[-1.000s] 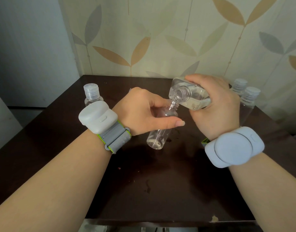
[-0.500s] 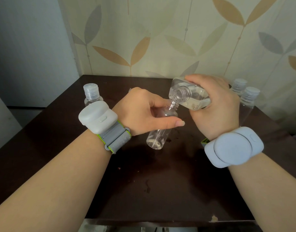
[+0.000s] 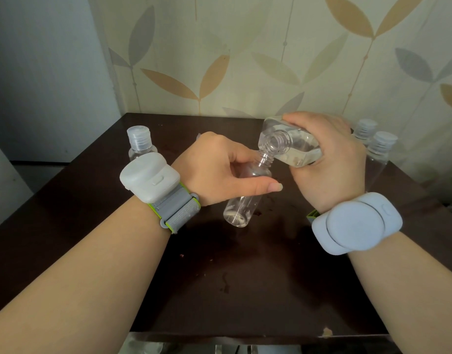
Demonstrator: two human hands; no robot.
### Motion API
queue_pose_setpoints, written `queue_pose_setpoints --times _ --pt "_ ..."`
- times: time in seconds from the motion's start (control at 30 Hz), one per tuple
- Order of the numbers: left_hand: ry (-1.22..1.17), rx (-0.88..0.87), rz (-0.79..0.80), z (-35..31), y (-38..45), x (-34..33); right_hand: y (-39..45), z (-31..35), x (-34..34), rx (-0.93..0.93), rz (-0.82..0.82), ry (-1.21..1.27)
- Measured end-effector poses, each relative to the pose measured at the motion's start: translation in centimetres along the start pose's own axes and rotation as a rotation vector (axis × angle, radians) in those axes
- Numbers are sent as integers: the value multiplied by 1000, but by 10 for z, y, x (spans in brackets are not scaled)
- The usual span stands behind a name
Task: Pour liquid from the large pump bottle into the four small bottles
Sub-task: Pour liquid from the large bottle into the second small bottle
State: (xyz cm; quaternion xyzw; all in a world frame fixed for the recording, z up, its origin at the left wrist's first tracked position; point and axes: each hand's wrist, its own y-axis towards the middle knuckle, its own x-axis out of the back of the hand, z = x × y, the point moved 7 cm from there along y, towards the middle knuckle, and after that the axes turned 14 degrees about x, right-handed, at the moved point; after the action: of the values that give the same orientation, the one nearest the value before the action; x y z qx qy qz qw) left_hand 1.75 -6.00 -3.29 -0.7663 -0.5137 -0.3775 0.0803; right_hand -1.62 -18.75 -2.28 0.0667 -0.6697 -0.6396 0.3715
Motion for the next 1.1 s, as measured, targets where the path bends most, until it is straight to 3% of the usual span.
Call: queue_pose_setpoints --times 1.1 --pt "11 -23 1 0 1 0 1 -3 -1 9 17 -11"
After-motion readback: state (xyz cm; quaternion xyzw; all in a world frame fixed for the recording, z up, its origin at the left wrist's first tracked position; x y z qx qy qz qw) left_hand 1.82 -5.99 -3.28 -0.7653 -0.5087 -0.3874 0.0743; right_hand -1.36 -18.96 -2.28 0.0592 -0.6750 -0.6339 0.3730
